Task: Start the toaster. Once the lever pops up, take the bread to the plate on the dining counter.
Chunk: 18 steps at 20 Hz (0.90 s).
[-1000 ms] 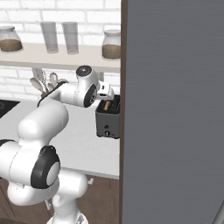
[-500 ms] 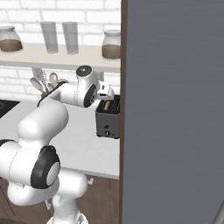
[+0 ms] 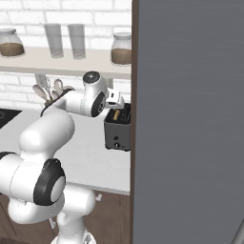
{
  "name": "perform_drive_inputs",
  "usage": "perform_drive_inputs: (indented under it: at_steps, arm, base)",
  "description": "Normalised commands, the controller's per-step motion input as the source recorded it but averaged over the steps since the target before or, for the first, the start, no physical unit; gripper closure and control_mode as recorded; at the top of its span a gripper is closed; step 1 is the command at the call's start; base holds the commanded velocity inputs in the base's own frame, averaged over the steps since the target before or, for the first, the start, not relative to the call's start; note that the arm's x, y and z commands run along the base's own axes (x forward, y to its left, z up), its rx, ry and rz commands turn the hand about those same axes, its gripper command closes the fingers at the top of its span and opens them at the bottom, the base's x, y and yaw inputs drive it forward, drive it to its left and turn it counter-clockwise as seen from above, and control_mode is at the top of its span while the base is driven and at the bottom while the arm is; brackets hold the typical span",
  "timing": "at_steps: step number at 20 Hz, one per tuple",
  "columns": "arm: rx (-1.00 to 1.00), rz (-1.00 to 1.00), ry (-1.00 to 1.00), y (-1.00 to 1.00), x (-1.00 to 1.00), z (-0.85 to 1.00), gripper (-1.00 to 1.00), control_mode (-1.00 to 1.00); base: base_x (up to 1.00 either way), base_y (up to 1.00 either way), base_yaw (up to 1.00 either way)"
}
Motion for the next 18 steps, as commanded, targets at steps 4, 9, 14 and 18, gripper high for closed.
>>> perform_drive_inputs:
  at_steps: [4,9,14,18]
  arm:
    - [0.0,0.0,0.0,0.0,0.0,0.0,-1.0,-1.0]
    - [0.0,0.0,0.0,0.0,0.0,0.0,-1.0,-1.0]
    - [0.0,0.0,0.0,0.0,0.0,0.0,-1.0,-1.0]
    - [0.0,0.0,0.0,0.0,0.0,0.0,-1.0,-1.0]
  base:
    - [0.0,0.0,0.0]
    - [0.0,0.0,0.0]
    - [0.0,0.0,0.0]
    - [0.0,0.0,0.0]
